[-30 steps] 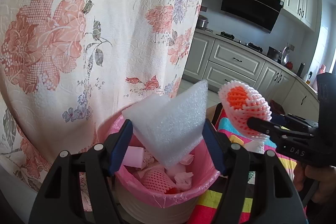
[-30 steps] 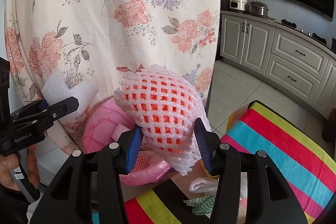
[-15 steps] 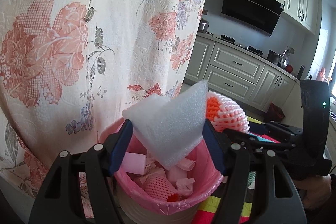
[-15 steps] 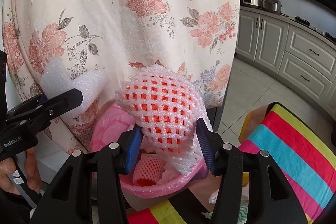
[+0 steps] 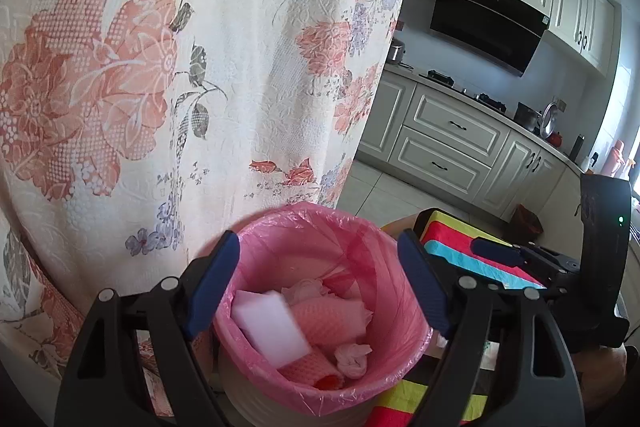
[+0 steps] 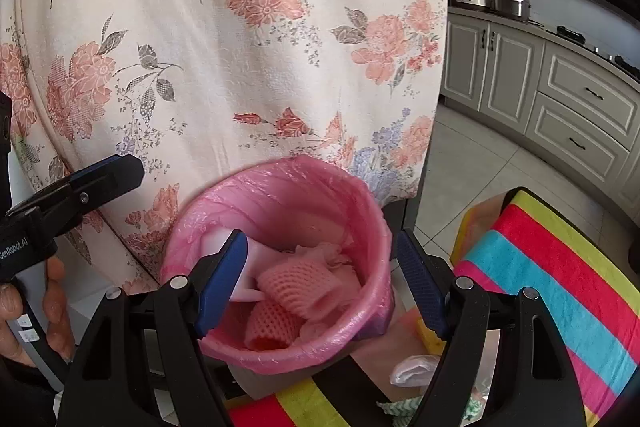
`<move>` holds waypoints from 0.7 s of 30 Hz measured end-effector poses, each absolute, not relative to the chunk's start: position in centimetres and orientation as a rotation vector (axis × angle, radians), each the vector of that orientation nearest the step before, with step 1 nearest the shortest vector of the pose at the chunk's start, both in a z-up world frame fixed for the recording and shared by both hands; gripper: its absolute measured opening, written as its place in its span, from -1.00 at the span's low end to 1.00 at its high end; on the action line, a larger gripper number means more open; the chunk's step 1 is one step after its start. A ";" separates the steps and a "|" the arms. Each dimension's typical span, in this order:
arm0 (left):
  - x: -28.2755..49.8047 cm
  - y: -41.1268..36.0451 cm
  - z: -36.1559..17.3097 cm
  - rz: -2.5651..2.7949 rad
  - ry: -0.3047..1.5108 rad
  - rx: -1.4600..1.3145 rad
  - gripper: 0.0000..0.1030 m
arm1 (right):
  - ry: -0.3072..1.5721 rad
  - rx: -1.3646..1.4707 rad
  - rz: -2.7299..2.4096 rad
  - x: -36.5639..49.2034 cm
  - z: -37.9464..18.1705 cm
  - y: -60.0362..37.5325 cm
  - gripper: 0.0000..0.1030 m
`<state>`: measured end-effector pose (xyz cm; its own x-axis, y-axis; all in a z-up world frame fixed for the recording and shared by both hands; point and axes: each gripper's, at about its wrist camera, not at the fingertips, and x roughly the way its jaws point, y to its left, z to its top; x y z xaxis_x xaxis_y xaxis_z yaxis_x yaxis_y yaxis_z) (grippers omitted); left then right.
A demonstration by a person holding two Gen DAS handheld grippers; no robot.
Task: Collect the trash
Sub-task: 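Carry both items over the pink bin and open both tools to drop them, then move both open tools back over the trash pile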
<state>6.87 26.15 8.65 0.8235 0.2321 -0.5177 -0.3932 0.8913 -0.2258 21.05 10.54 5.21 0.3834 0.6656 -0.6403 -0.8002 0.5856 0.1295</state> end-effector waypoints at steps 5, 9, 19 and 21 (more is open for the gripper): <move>6.8 25.8 8.6 0.336 0.510 -0.327 0.52 | 0.707 -0.196 0.907 21.5 5.3 8.3 0.43; 7.1 25.4 8.5 0.327 0.512 -0.325 0.52 | 0.706 -0.173 0.860 22.1 5.4 5.8 0.43; 8.0 22.8 8.2 0.284 0.520 -0.299 0.52 | 0.697 -0.113 0.734 23.2 5.6 -1.6 0.44; 8.2 22.1 8.1 0.272 0.523 -0.292 0.52 | 0.696 -0.106 0.717 23.3 5.6 -2.8 0.44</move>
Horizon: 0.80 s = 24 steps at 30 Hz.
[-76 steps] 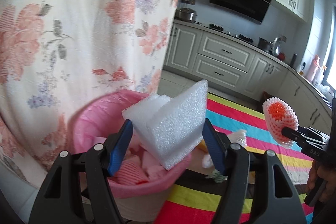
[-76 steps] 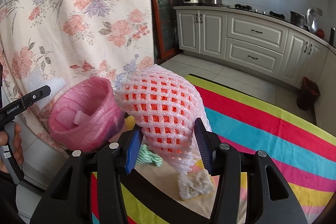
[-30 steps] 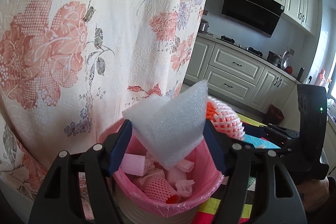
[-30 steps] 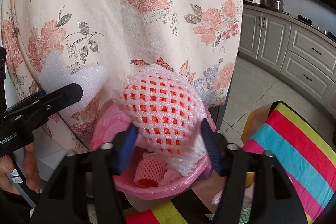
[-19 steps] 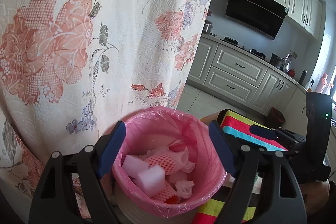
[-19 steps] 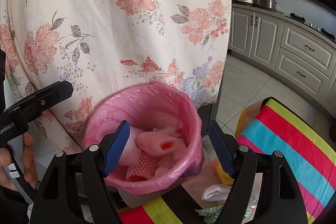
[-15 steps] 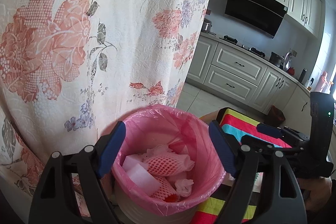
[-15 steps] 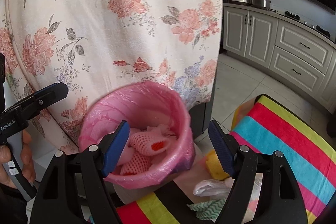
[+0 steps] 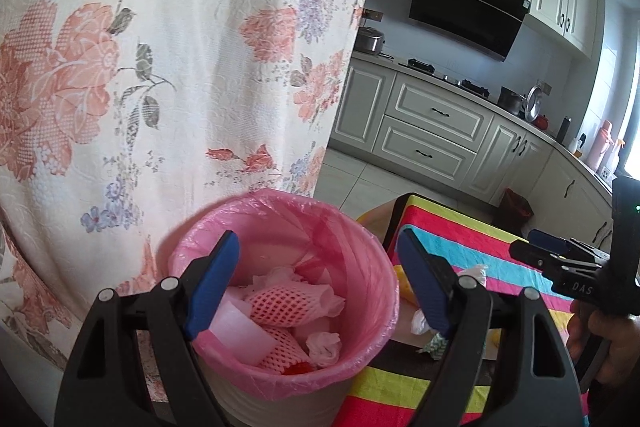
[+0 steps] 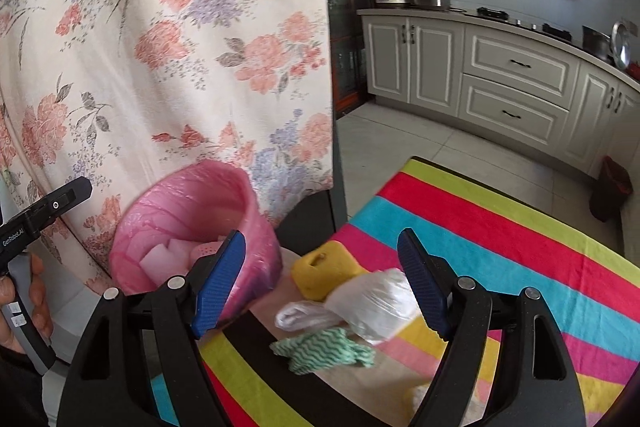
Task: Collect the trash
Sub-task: 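Move both open tools back over the trash pile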
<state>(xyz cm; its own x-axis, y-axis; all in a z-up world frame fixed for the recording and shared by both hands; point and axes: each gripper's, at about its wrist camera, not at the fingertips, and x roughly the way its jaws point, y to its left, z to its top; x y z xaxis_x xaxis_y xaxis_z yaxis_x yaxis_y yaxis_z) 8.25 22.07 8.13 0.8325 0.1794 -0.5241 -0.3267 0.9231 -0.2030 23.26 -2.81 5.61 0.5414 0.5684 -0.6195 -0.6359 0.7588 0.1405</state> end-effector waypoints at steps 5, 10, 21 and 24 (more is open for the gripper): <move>8.9 20.0 7.8 0.241 0.525 -0.262 0.52 | 0.691 -0.081 0.663 23.4 5.6 -6.1 0.45; 9.5 17.9 7.4 0.219 0.526 -0.228 0.52 | 0.689 -0.069 0.613 23.5 5.3 -8.8 0.50; 11.4 12.8 5.7 0.136 0.572 -0.166 0.52 | 0.709 -0.046 0.512 23.2 3.4 -14.1 0.54; 12.1 11.5 4.9 0.109 0.591 -0.149 0.45 | 0.718 -0.047 0.488 23.0 2.7 -15.1 0.61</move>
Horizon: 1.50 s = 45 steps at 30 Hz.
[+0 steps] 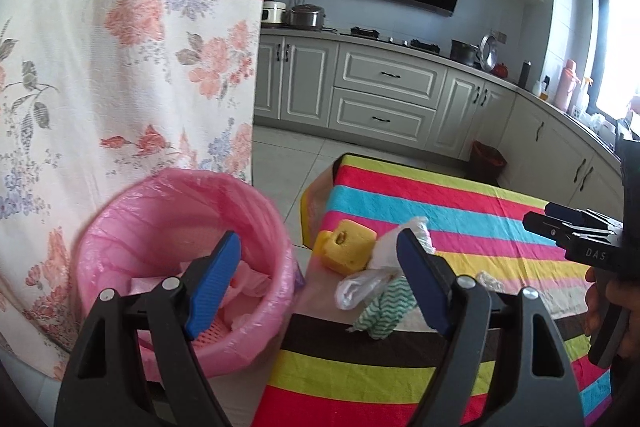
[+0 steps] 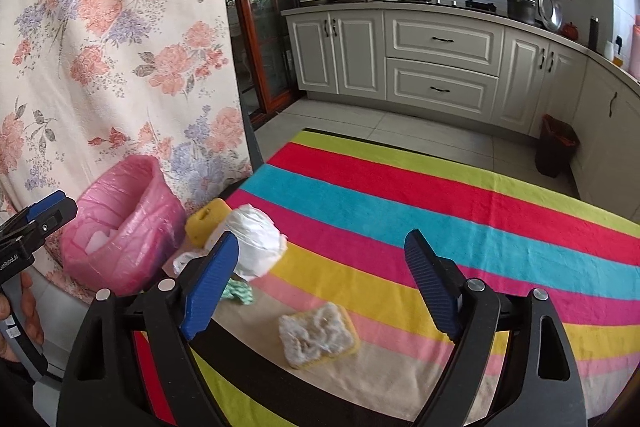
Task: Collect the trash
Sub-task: 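Move both open tools back over the trash pile, then grasp the white plastic bag with the left tool while the right tool grasps the crusted yellow sponge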
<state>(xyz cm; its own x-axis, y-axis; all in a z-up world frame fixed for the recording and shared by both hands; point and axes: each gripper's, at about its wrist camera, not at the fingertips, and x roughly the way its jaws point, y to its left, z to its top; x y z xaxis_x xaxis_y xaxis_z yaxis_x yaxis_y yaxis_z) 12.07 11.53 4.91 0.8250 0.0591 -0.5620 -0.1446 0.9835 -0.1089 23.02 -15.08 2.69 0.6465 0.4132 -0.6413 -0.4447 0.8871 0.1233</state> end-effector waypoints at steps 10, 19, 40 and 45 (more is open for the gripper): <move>13.8 8.2 1.6 0.030 0.663 -0.119 0.29 | 0.780 -0.050 0.453 22.3 -0.8 -16.6 0.64; 15.4 7.2 -0.6 0.013 0.716 -0.108 0.29 | 0.828 -0.042 0.448 22.1 -3.0 -17.0 0.65; 19.3 5.9 -2.7 -0.034 0.759 -0.095 0.29 | 0.897 -0.099 0.499 22.5 -6.2 -13.7 0.64; 20.5 5.6 -3.3 -0.050 0.775 -0.096 0.29 | 0.911 -0.112 0.505 22.7 -6.9 -13.0 0.63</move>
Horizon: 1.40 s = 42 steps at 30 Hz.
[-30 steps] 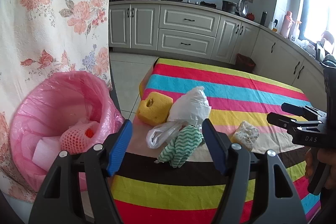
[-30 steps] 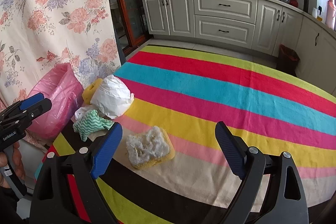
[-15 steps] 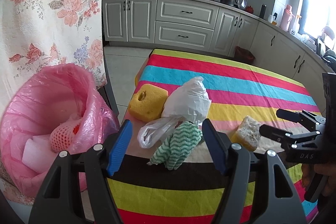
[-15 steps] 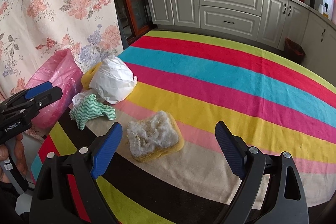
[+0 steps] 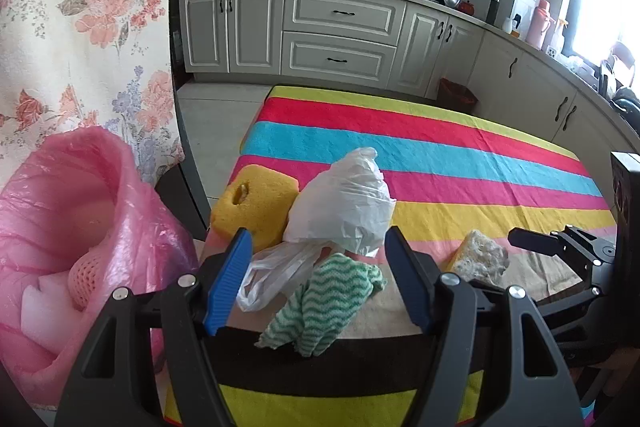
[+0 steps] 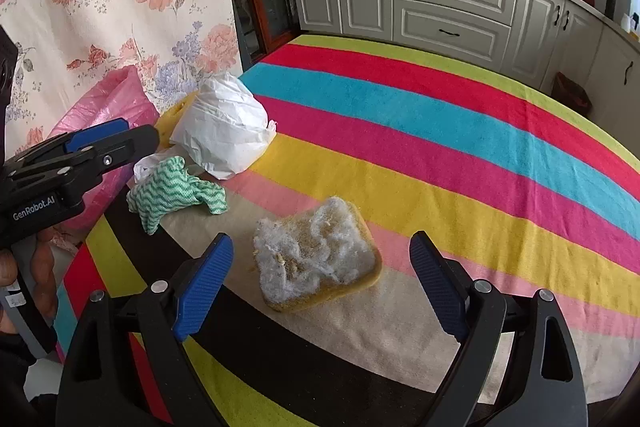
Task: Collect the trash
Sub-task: 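Grasp the white plastic bag with the left tool while the right tool grasps the crusted yellow sponge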
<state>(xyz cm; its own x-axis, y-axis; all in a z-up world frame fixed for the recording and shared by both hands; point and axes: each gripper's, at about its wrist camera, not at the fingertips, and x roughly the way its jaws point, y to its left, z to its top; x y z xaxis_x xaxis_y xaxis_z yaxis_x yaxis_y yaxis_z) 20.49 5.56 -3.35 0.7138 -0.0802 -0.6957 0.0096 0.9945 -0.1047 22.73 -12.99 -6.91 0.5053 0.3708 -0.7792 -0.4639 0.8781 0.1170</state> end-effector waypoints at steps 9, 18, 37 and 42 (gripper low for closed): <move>22.3 5.0 -4.5 -0.069 0.803 -0.103 0.29 | 0.945 -0.112 0.530 23.1 -7.8 -12.8 0.24; 24.3 4.3 -5.0 -0.079 0.818 -0.079 0.29 | 0.924 -0.073 0.521 23.3 -6.8 -14.2 0.18; 24.7 2.7 -5.7 -0.151 0.864 -0.047 -0.38 | 0.875 -0.029 0.475 23.4 -4.9 -16.3 0.18; 23.6 3.6 -4.5 -0.178 0.836 -0.121 -0.38 | 0.862 -0.029 0.473 23.1 -4.4 -16.5 0.18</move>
<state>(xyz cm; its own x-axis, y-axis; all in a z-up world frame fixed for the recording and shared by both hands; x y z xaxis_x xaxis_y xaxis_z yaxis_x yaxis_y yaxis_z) 23.60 3.57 -4.46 0.6570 -0.2040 -0.7257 0.1093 0.9783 -0.1761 23.06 -16.48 -4.43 0.5541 0.3887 -0.7361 -0.4119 0.8965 0.1633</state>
